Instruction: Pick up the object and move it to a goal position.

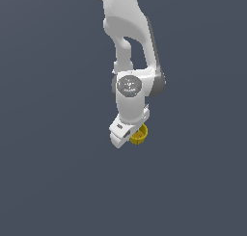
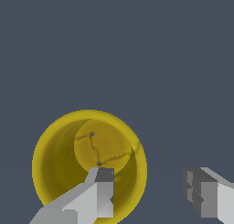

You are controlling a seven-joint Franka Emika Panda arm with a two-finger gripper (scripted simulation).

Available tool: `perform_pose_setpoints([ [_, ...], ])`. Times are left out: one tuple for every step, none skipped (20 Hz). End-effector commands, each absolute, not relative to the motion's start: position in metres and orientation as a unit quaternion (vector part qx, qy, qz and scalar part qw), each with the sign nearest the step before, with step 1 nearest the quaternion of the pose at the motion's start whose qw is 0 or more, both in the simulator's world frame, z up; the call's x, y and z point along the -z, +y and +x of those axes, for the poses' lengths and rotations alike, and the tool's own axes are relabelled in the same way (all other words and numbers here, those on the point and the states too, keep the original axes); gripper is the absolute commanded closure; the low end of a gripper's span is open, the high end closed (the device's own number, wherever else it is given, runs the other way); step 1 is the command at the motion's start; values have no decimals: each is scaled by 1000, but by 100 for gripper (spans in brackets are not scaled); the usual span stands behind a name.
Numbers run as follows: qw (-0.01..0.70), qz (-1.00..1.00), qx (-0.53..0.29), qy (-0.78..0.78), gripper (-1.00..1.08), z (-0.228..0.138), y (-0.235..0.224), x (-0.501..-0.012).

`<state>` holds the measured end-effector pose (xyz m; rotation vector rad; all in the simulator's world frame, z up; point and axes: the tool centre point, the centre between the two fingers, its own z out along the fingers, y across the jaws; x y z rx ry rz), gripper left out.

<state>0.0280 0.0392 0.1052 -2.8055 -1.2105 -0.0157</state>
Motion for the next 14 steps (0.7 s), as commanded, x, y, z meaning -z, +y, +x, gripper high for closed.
perform_pose_setpoints([
  [45, -911, 6, -409, -20, 29, 41, -103],
  [45, -910, 6, -412, -20, 29, 41, -102],
  [46, -909, 6, -415, -20, 29, 41, -102],
  [46, -908, 6, -417, -20, 29, 42, -101],
  [46, -907, 7, -419, -20, 29, 42, -101],
  [46, -906, 7, -420, -20, 29, 42, -101],
  [46, -906, 7, -420, -20, 29, 42, -101],
  [46, -907, 6, -418, -20, 29, 42, -101],
  [46, -907, 6, -418, -20, 29, 42, -100],
  [46, -907, 6, -418, -20, 29, 42, -99],
  [46, -907, 6, -418, -20, 29, 42, -97],
  [46, -907, 6, -418, -20, 29, 42, -94],
  [46, -907, 6, -419, -20, 29, 43, -90],
  [46, -907, 7, -419, -20, 28, 43, -86],
])
